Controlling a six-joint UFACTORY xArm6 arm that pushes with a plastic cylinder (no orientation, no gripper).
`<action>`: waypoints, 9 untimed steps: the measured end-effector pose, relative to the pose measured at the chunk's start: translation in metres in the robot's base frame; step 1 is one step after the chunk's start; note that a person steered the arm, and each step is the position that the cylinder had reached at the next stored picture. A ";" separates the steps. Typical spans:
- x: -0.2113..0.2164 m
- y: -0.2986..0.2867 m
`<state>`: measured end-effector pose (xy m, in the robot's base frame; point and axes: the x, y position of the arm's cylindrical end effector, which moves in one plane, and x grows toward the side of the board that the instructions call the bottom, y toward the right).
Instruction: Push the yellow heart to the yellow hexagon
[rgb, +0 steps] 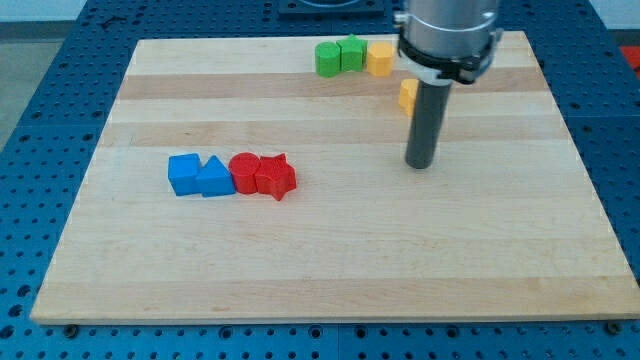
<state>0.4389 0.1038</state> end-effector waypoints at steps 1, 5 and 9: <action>-0.001 0.001; -0.036 0.001; -0.080 0.004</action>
<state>0.3593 0.1075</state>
